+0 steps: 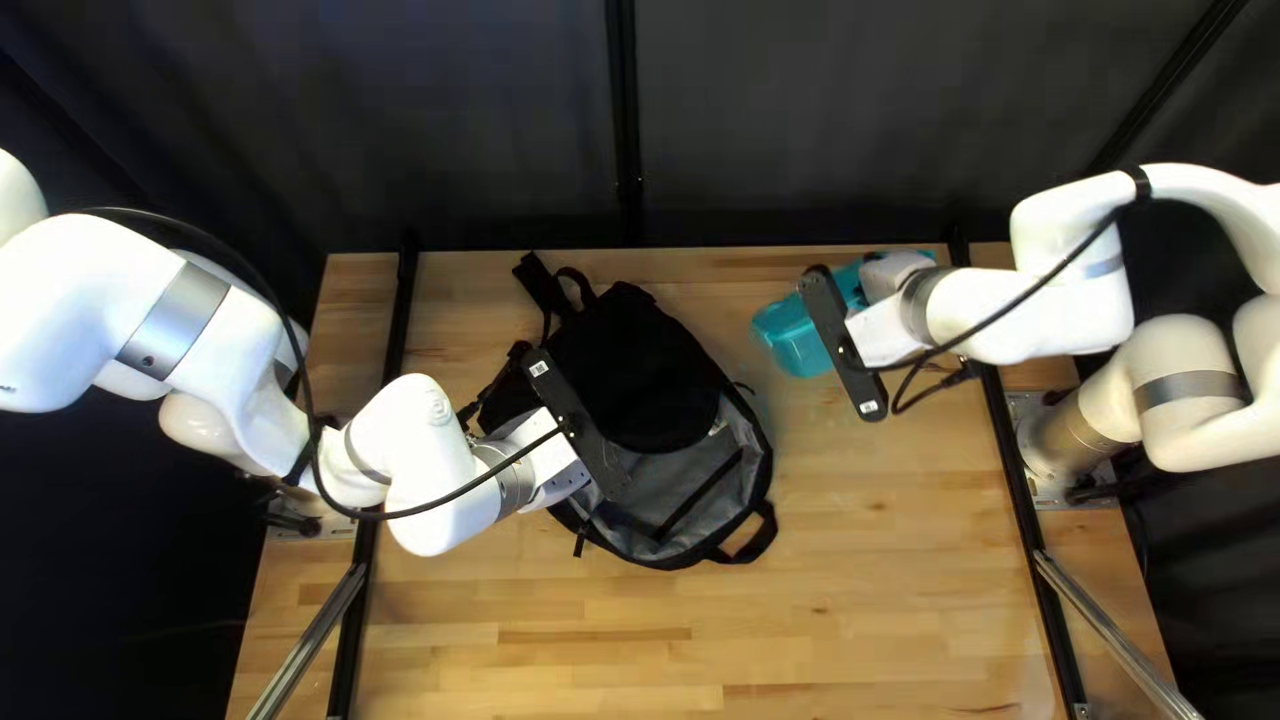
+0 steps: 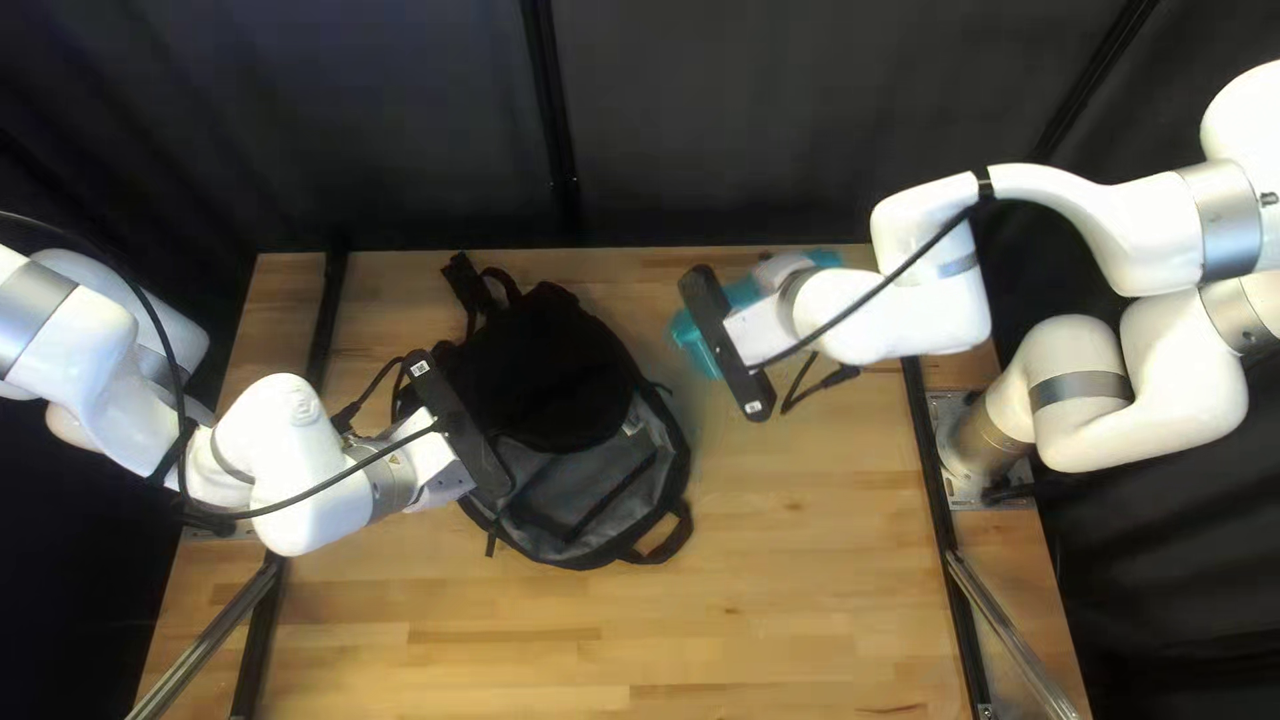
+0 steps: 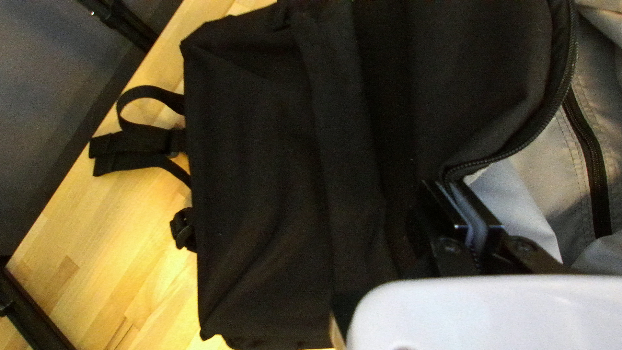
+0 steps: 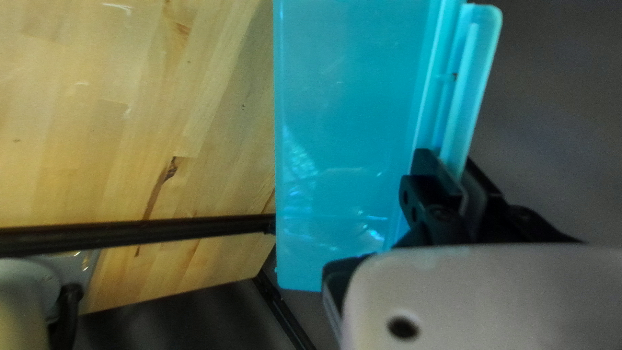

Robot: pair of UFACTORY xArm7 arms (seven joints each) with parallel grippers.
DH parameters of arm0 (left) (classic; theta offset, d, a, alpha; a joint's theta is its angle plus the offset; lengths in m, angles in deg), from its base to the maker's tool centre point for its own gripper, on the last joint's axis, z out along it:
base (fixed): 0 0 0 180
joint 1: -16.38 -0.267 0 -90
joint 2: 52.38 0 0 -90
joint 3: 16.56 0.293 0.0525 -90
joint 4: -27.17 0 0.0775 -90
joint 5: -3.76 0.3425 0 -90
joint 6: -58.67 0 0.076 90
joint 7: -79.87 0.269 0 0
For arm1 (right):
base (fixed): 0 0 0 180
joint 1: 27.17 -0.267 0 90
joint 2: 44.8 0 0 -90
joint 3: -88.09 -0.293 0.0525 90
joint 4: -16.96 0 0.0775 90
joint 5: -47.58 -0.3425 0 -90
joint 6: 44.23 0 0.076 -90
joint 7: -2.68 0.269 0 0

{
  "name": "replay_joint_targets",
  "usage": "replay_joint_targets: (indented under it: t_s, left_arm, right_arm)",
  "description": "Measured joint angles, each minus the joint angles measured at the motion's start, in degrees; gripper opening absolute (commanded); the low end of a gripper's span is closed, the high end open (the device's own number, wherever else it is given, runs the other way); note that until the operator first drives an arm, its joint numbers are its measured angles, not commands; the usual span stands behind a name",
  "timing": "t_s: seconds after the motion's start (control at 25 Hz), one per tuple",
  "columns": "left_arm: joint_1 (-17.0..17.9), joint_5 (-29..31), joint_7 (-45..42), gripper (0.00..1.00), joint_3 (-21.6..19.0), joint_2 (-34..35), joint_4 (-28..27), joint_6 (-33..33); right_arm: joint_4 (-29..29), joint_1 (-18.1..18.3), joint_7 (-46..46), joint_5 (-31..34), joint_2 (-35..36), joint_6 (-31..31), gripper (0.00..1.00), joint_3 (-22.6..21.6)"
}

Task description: Remove a lunch box from a kids backpack

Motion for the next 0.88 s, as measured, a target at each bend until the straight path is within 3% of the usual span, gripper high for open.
replay_joint_targets:
  t_s: [0.36,0.88]
  left_arm:
    - [0.14,-0.45,0.54,0.0,0.02,0.58,0.0,-0.25]
    - [0.28,-0.88,1.61,0.0,0.09,0.8,-0.48,-0.57]
  right_arm:
    - [2.55,-2.41,6.11,-1.87,-0.4,-0.01,0.0,-4.27]
    - [0.31,-8.97,19.31,-6.88,6.29,3.14,0.0,-16.98]
